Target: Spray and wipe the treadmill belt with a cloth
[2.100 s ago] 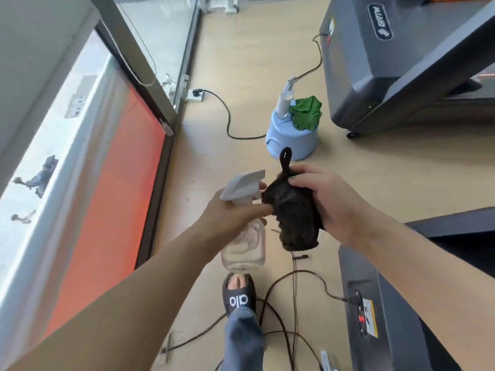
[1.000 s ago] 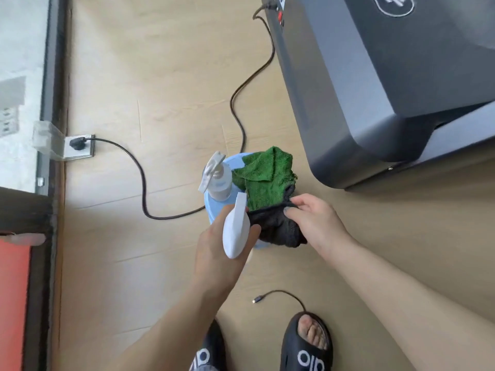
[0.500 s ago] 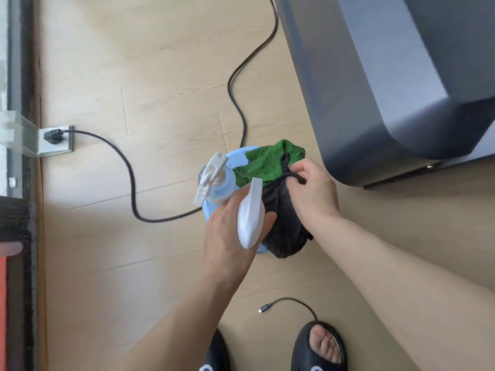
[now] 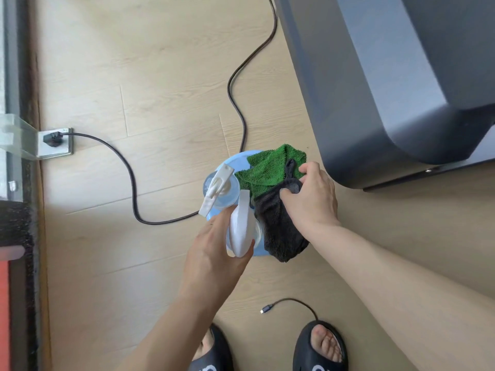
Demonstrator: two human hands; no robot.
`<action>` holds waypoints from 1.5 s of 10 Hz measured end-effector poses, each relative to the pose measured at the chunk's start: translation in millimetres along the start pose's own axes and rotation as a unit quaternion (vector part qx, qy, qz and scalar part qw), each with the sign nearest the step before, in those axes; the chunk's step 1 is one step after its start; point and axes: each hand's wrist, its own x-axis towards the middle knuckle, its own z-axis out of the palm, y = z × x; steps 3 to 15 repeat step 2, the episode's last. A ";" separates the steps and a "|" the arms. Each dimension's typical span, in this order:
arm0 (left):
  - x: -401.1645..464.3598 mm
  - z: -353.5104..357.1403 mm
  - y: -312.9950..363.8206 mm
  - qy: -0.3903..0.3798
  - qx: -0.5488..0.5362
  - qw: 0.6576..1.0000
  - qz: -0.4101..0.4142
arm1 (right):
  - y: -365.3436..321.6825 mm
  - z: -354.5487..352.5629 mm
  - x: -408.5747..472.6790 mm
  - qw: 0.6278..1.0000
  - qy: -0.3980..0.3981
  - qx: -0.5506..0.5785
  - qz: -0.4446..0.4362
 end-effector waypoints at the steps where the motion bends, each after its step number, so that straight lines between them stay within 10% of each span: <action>1: -3.5 -8.7 -1.6 -0.022 0.051 0.998 0.009 | 0.7 -5.9 -10.2 1.000 -0.007 -0.006 -0.001; 15: -7.5 -23.2 5.8 -0.036 0.090 0.994 -0.049 | -3.5 -21.8 -27.2 0.995 0.046 0.078 0.033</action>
